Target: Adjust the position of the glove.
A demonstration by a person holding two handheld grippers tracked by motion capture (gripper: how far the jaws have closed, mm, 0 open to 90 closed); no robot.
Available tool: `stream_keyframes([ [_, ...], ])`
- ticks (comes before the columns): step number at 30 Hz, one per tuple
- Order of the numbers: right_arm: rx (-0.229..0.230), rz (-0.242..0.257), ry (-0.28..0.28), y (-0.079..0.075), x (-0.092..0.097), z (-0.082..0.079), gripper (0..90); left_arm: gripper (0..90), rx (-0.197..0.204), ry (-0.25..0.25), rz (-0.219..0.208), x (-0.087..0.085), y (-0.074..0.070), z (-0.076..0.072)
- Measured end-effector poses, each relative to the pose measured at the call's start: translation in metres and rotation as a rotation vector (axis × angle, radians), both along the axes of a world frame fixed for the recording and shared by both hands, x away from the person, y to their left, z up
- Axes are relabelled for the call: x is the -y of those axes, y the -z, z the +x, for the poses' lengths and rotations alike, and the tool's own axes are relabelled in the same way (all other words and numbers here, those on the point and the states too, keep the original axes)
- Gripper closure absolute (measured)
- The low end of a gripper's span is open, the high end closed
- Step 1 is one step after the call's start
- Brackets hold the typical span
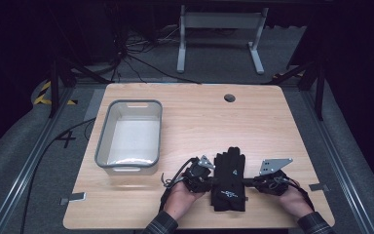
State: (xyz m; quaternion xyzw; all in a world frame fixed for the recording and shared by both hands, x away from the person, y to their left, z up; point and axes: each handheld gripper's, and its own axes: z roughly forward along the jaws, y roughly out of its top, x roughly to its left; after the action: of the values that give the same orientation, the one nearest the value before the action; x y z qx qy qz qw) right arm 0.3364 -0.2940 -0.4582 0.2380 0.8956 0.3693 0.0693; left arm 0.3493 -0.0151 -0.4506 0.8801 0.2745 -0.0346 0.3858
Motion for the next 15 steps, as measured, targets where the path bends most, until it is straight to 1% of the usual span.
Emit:
stream_keyframes([
  [2, -0.003, 0.002, -0.001, 0.0, -0.002, -0.001, 90.0, 82.9, 0.0, -0.007, 0.0, -0.001, 0.0, 0.001],
  [4, -0.005, 0.001, -0.017, 0.001, -0.006, -0.003, 90.0, 82.9, 0.006, -0.016, 0.008, -0.002, 0.0, 0.004],
  [6, -0.007, 0.003, -0.028, 0.001, -0.009, -0.004, 90.0, 82.9, 0.009, -0.03, 0.007, -0.005, -0.001, 0.008],
  [15, -0.012, 0.005, -0.077, 0.002, -0.025, -0.01, 90.0, 82.9, 0.022, -0.05, 0.013, -0.008, -0.002, 0.019],
])
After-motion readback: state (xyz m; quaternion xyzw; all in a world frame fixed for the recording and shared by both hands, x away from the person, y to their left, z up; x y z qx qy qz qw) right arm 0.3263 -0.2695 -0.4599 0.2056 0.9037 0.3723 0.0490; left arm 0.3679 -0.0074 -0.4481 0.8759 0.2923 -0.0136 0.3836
